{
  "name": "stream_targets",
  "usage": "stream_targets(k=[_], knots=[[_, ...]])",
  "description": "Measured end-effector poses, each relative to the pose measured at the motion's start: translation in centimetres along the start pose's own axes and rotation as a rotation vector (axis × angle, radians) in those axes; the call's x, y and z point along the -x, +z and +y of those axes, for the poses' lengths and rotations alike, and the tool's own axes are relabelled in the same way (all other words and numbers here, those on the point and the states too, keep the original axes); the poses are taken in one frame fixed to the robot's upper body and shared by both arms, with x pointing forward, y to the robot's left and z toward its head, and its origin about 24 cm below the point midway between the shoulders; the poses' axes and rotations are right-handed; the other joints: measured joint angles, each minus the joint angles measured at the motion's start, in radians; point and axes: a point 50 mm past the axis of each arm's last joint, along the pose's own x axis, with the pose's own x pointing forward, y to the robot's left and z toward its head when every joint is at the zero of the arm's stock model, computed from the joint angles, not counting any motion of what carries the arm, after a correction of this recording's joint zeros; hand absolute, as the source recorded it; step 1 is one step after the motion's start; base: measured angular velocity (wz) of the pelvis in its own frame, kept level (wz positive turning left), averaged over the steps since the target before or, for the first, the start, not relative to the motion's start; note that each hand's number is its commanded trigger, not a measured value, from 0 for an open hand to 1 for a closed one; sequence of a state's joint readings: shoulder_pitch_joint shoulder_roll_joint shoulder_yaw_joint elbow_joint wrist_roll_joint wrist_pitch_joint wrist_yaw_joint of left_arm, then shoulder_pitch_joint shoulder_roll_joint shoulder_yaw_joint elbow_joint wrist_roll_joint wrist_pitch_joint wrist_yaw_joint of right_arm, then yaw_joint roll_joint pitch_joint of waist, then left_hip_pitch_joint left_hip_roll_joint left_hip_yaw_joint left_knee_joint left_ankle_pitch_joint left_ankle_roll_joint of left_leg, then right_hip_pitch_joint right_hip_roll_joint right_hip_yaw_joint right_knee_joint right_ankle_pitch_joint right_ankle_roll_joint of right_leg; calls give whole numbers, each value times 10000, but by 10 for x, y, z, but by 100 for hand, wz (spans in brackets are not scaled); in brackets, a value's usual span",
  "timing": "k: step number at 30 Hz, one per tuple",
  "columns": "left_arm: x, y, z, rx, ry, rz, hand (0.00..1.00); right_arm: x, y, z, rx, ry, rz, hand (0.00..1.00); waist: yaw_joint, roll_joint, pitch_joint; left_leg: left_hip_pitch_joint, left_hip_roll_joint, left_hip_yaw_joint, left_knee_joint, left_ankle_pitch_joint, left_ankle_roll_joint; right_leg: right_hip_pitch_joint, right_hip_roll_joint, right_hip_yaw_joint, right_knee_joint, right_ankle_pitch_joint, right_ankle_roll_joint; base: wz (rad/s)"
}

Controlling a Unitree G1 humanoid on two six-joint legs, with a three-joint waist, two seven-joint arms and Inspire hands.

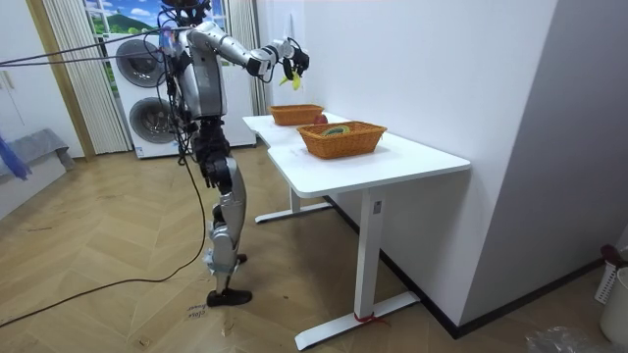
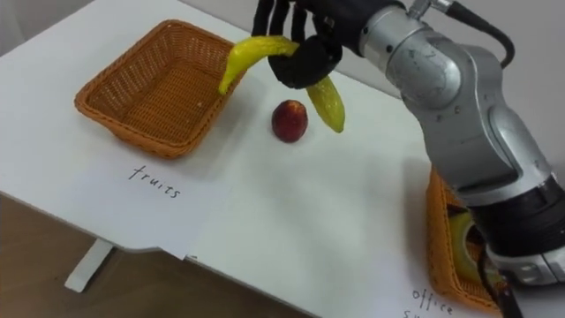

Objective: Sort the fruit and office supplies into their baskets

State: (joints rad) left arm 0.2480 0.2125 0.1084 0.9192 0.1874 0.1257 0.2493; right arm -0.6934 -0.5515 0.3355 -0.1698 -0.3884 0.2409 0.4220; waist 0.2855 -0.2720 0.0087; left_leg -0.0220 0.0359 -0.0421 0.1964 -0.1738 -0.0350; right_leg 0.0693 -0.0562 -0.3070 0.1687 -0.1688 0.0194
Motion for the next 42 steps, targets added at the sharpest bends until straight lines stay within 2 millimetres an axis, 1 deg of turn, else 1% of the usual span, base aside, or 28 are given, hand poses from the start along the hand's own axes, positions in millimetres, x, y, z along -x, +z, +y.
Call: stream_targets(k=[2,4,6,7,9,11,12,14,15,18,21,24,26,29,32,34,35,39,42], knots=[[0,4,1,-150,52,-185,0,-2,2,2,59,-41,-27,100,114,-12,9,-27,-7,-75,-10,0,0,2,-1,-75,2,0,0,12],[0,6,2,-155,98,-314,0,-3,4,5,11,9,-110,100,212,-25,35,-44,-12,-178,-49,1,-1,10,-5,-260,5,0,0,12],[0,5,2,-164,126,-313,0,-4,7,6,8,-19,-201,100,291,-54,45,-10,-12,-196,-91,8,-8,21,-3,-245,4,-1,2,4],[1,5,2,-177,128,-302,0,-6,9,7,45,-53,-279,100,303,-73,78,-6,-12,-207,-83,8,-8,32,-1,-242,-2,-1,2,0],[1,3,1,-280,89,-298,0,-10,11,9,59,-132,-374,100,332,-99,114,11,-14,-219,-82,9,-7,44,-2,-184,-3,-1,2,-2],[1,3,1,-291,75,-321,0,-15,12,15,229,-191,-372,100,435,-109,153,66,-14,-204,-91,8,-6,77,-5,-189,-12,-1,2,-2],[0,5,1,-279,82,-410,0,-17,12,20,286,-165,-382,100,478,-111,235,90,-22,-254,-92,8,-6,133,-6,-218,-25,-2,3,11],[0,5,3,-426,79,-463,0,-21,9,28,229,70,-311,100,541,-143,260,76,-26,-324,-102,4,-6,149,-3,-281,-22,-3,5,13],[-1,5,3,-503,86,-454,0,-23,5,33,243,229,-170,100,627,-173,275,26,-30,-375,-109,3,-8,137,1,-320,-22,-4,6,13],[-1,3,5,-536,101,-386,0,-24,-7,37,456,282,380,100,851,-213,273,-56,-40,-461,-96,3,-9,116,-1,-553,-22,-4,6,10],[-2,2,8,-589,139,-356,0,-25,-14,38,482,18,591,100,1004,-247,256,-108,-45,-524,-90,3,-11,121,2,-589,-26,-4,6,7],[-2,2,9,-620,118,-357,0,-26,-19,39,504,-320,750,100,1057,-247,255,-177,-73,-634,-52,4,-10,123,-5,-671,-31,-4,6,10],[-3,5,9,-681,139,-459,0,-27,-23,40,833,-606,983,100,1072,-247,255,-213,-97,-737,22,4,-10,120,-9,-676,-35,-4,6,14],[-3,8,9,-837,171,-562,0,-30,-23,42,1641,-1230,1184,100,1081,-250,252,-341,-111,-805,62,4,-10,48,-9,-812,-32,-4,6,7],[-3,11,10,-950,225,-688,0,-31,-22,43,2517,-1769,1235,100,1160,-259,239,-526,-129,-842,110,7,-12,-107,-14,-849,-41,-4,6,3],[-3,14,11,-1003,281,-759,0,-32,-27,49,2889,-1816,1467,100,1346,-267,233,-549,-130,-842,99,13,-17,-147,-17,-866,-36,-4,6,0],[-3,14,12,-1011,307,-757,0,-32,-27,51,3007,-1794,1510,100,1356,-267,233,-554,-130,-850,97,14,-17,-148,-17,-866,-35,-4,6,0],[-3,12,13,-1057,447,-727,0,-35,-27,68,3162,-1593,1440,100,1356,-318,193,-591,-134,-899,89,15,-17,-157,-18,-927,-29,-4,6,3],[-3,12,15,-1076,577,-727,0,-36,-29,71,3161,-1624,1511,100,1358,-333,182,-640,-144,-977,93,15,-17,-179,-15,-931,-30,-4,6,7]])
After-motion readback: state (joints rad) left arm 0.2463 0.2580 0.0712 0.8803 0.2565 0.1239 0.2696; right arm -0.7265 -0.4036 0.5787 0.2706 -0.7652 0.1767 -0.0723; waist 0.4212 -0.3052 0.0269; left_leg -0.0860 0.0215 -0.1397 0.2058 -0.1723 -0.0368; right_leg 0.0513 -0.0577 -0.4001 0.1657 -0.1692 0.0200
